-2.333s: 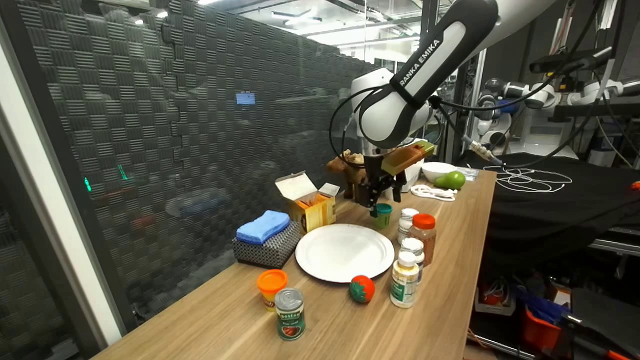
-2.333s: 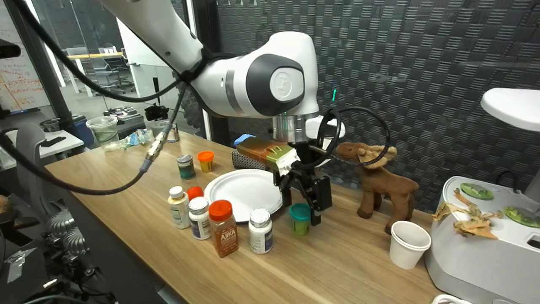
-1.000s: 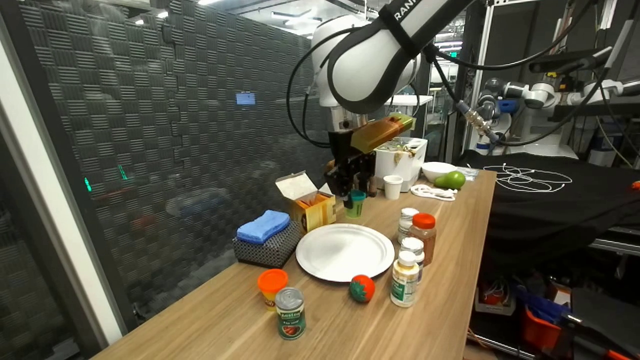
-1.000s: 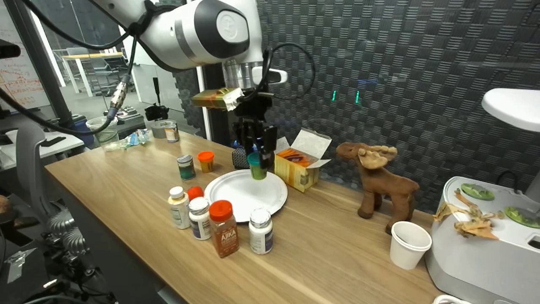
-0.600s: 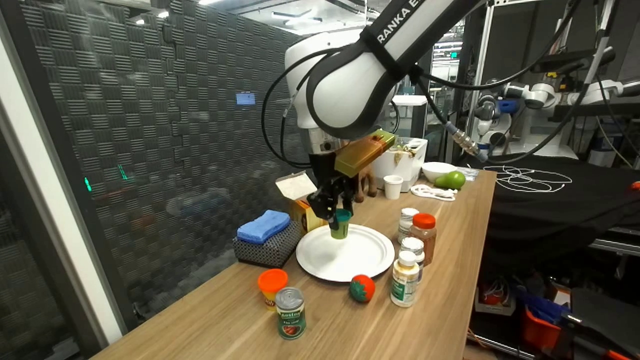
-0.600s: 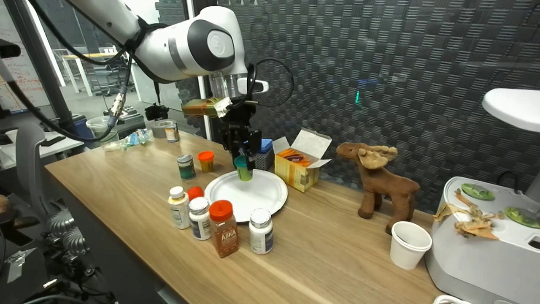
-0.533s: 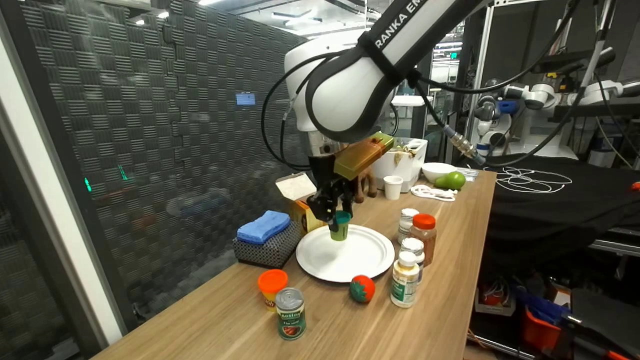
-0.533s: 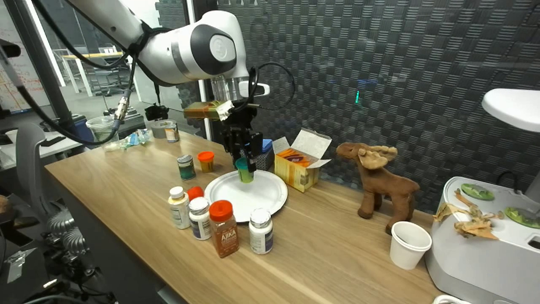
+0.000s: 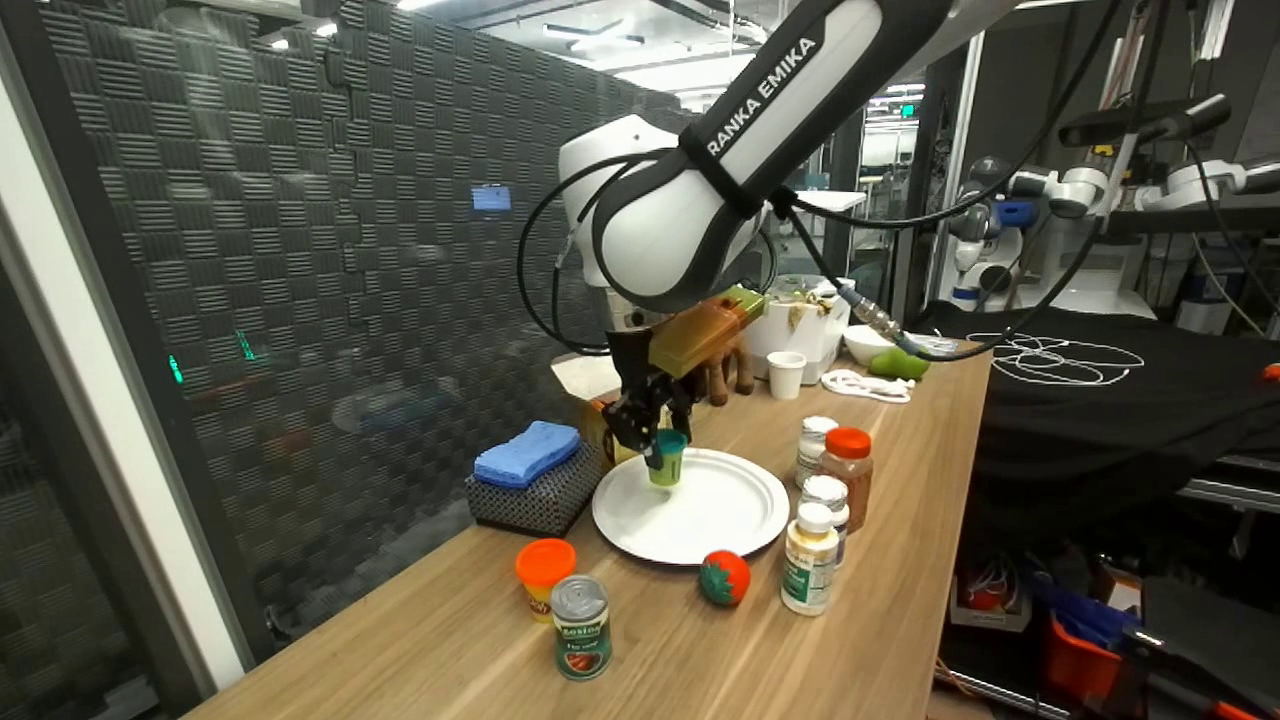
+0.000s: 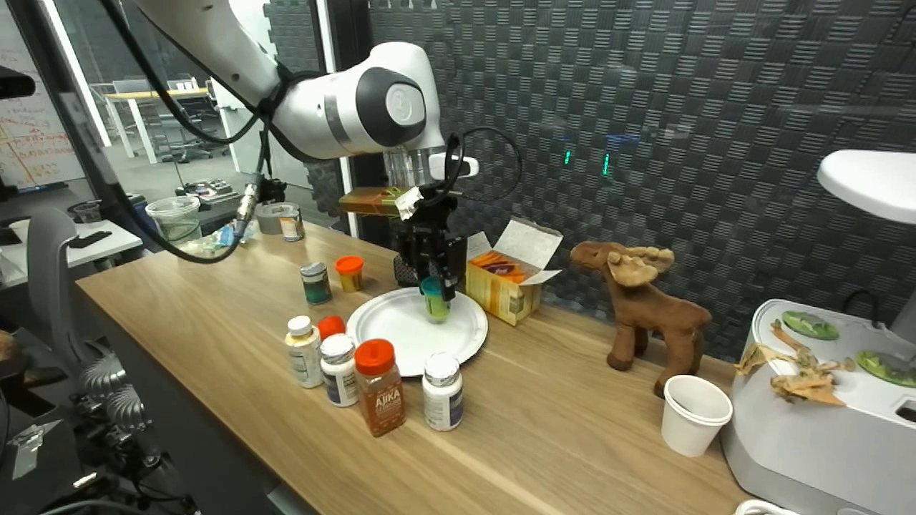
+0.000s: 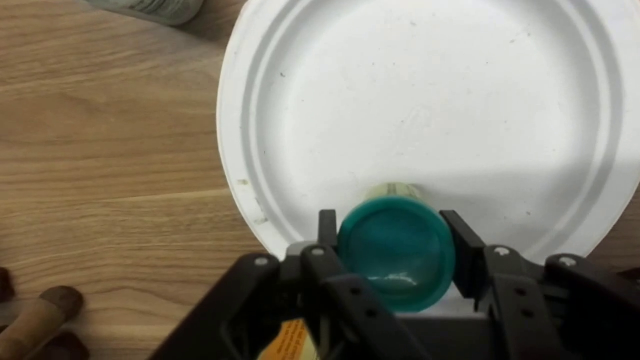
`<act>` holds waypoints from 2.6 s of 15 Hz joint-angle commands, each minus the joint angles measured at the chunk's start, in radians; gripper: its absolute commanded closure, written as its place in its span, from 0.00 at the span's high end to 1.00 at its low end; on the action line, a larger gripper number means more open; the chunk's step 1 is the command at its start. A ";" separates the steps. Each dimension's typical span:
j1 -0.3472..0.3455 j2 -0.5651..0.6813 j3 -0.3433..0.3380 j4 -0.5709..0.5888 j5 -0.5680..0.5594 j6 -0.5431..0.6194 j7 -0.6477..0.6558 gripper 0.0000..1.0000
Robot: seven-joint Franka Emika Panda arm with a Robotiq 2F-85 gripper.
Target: Put all the bottles and the orange plushie that are around the white plate on the white plate
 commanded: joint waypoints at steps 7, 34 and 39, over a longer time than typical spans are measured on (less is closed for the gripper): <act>-0.023 0.032 -0.002 0.066 0.034 -0.004 -0.044 1.00; -0.257 -0.356 -0.061 -0.481 0.410 0.166 -0.098 1.00; -0.239 -0.327 -0.066 -0.462 0.374 0.165 -0.066 1.00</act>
